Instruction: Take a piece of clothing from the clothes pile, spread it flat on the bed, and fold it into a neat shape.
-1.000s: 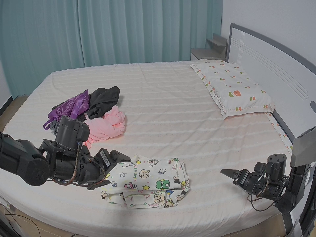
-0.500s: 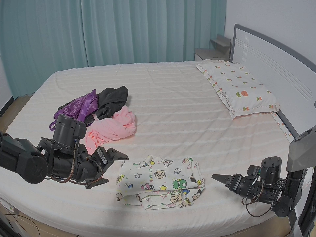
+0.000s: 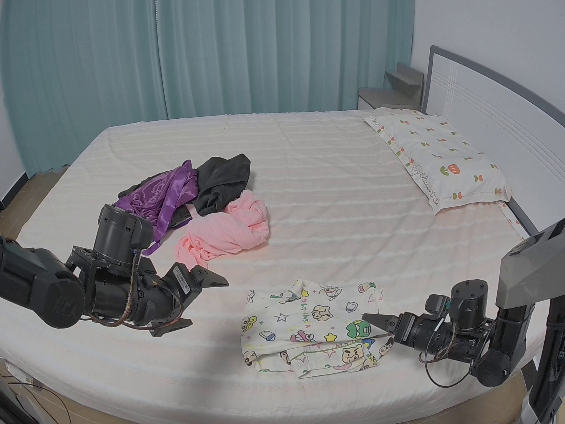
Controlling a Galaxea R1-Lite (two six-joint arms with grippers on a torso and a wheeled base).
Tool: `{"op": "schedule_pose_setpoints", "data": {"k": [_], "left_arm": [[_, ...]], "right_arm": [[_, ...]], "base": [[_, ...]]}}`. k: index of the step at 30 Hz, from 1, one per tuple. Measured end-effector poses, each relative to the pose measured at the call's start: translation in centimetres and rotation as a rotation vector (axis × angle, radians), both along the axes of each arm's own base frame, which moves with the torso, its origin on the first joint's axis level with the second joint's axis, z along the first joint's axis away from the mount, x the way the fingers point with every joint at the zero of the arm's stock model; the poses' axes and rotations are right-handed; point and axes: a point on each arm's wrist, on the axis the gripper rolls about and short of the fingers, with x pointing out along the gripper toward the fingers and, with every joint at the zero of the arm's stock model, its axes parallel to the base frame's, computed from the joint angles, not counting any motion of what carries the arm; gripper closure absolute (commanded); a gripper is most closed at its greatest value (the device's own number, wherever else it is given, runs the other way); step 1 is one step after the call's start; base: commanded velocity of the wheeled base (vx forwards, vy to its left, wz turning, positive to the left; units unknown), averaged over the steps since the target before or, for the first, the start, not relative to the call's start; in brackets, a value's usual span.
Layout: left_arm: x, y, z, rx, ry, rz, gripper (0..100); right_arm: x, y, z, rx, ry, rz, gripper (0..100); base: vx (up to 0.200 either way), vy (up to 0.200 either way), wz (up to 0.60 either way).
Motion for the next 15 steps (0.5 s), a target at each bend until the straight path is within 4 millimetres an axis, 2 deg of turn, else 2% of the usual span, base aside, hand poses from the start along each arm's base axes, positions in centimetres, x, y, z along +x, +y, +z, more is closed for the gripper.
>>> {"op": "schedule_pose_setpoints", "data": {"k": [11,12,15], "left_arm": [[0.0,0.0,0.0,0.0,0.0,0.0,0],[0.0,0.0,0.0,0.0,0.0,0.0,0],[0.1,0.0,0.0,0.0,0.0,-0.001,0]], "right_arm": [[0.3,0.2,-1.7,-0.047,0.024,0.032,0],[0.3,0.2,-1.7,-0.047,0.025,0.035,100],[0.4,0.3,-1.9,-0.048,0.028,0.039,100]], "base": [[0.0,0.0,0.0],[0.0,0.0,0.0],[0.0,0.0,0.0]]}}
